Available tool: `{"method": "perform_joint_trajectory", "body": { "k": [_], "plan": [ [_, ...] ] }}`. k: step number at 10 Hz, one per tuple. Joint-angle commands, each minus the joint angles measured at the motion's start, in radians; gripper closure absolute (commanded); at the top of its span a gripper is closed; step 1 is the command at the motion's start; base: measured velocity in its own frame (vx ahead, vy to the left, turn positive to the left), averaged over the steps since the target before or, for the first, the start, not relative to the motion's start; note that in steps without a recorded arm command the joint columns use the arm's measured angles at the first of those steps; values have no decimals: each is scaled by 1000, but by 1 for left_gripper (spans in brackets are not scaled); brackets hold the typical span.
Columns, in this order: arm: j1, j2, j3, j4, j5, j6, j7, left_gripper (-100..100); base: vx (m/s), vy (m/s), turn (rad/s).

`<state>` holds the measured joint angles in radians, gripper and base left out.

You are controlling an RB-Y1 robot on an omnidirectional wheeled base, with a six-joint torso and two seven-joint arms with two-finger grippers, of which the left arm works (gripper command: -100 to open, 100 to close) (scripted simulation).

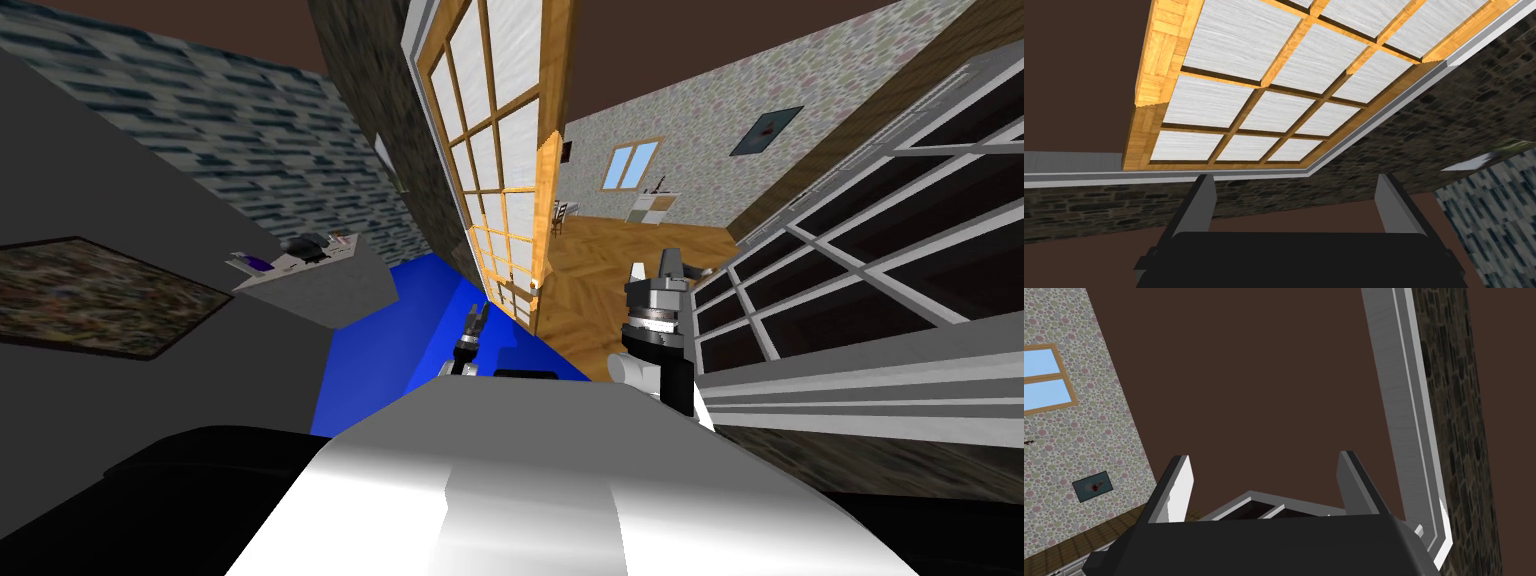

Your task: Push the door open

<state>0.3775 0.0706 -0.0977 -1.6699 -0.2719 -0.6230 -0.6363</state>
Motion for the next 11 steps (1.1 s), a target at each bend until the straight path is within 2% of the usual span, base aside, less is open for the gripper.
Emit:
{"method": "perform_joint_trajectory", "body": {
  "k": [1,11],
  "plan": [
    [-7,2,-7,41,-22,-17,-37,-100,94,13,-41],
    [-37,-22,-65,279,-163,-106,-254,-100,96,23,-44]
  ]
}}
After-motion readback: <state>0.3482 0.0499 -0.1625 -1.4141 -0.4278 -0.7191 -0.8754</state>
